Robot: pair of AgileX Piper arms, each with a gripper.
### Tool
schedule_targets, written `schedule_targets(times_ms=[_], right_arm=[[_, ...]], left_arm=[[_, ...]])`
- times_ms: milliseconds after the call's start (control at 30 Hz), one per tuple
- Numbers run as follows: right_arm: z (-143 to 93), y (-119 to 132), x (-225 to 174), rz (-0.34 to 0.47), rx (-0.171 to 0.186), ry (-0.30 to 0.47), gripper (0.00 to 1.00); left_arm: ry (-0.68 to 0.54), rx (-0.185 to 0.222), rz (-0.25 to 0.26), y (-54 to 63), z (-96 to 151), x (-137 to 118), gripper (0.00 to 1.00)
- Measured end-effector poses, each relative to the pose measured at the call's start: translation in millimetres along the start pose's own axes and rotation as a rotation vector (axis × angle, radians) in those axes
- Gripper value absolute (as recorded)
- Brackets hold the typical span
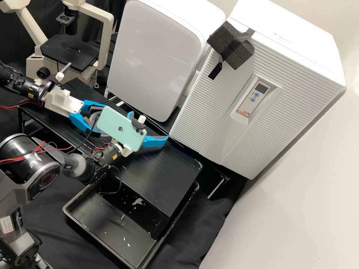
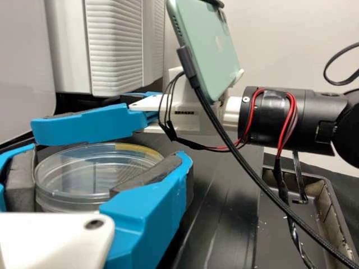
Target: Place the petri dish on the bench
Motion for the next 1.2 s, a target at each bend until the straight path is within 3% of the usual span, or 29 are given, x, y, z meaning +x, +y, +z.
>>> schedule_targets(times_ms=[167,333,533,800,833,1200], right_arm=[[0,0,0,0.000,0.000,0.000,1.00],[0,0,0,0.000,0.000,0.000,1.00],[0,0,0,0.000,0.000,0.000,1.00],[0,0,0,0.000,0.000,0.000,1.00],[0,0,0,0.000,0.000,0.000,1.00],[0,0,0,0.000,0.000,0.000,1.00]], left_arm=[[-0.002,-0.003,0.000,-0.6,-3,6,0.00],[-0.001,-0.051,-0.007,-6.1,-9,12,0.00],[-0.004,-0.080,-0.006,-7.8,-13,16,0.00],[-0.009,-0.088,-0.002,-4.5,-14,21,0.00],[-0.009,-0.090,-0.009,-5.4,-14,22,1.00],[-0.025,-0.072,-0.023,-4.6,-11,24,1.00]])
